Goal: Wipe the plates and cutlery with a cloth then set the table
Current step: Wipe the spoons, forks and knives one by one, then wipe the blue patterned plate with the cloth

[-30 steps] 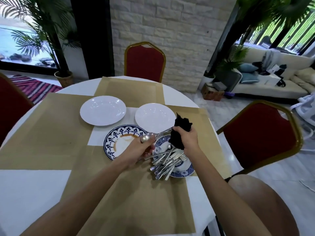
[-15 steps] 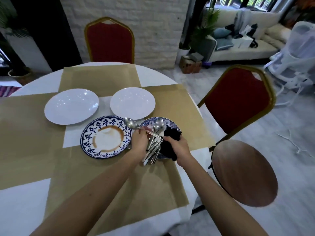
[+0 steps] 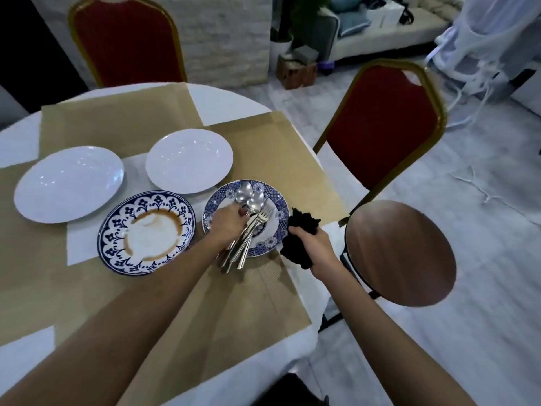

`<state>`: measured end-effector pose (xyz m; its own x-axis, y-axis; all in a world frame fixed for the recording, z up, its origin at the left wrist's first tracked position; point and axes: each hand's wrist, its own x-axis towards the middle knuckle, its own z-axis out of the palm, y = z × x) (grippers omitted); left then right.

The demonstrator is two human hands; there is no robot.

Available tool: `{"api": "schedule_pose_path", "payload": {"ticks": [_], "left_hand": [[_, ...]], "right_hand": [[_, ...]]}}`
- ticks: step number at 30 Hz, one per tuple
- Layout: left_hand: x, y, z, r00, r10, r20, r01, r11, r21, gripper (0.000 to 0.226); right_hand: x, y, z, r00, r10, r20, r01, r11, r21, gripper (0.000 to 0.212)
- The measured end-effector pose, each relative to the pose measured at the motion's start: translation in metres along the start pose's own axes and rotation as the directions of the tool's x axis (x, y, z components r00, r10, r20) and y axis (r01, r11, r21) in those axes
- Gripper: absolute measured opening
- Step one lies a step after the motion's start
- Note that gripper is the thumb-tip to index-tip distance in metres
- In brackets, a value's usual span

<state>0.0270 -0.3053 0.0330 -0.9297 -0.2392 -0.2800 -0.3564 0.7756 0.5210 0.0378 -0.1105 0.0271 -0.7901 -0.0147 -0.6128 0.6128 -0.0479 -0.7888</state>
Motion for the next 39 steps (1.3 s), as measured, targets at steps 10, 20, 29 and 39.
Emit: {"api": "schedule_pose_path", "payload": {"ticks": [10,20,29,39], "left_hand": [[-0.009,-0.008,0.006,0.974,0.06,-0.216,-0.065,0.998,-0.016,0.017],[-0.047,-0.078,-0.029,0.906,-0.161,-0.391,0.095,0.979,-0.182,0.017],[-0.093,-0.182,-0.071,0.734,-0.475,-0.486,0.373,0.879,-0.296,0.034],[-0.083,-0.203,-0.066,0.751,-0.643,-0.151,0.426,0.646,-0.633,0.036]], "right_hand": [[0.004,0.006,0.009,1.0,-0.005,0.027,0.005,1.0,-0.008,0.04],[0.006,-0.012,0.077,0.987,-0.037,0.157,0.049,0.996,-0.074,0.043],[-0.006,-0.013,0.178,0.931,-0.026,0.365,0.113,0.969,-0.219,0.038],[-0.004,0.001,0.235,0.915,-0.01,0.403,0.151,0.936,-0.319,0.036]]}}
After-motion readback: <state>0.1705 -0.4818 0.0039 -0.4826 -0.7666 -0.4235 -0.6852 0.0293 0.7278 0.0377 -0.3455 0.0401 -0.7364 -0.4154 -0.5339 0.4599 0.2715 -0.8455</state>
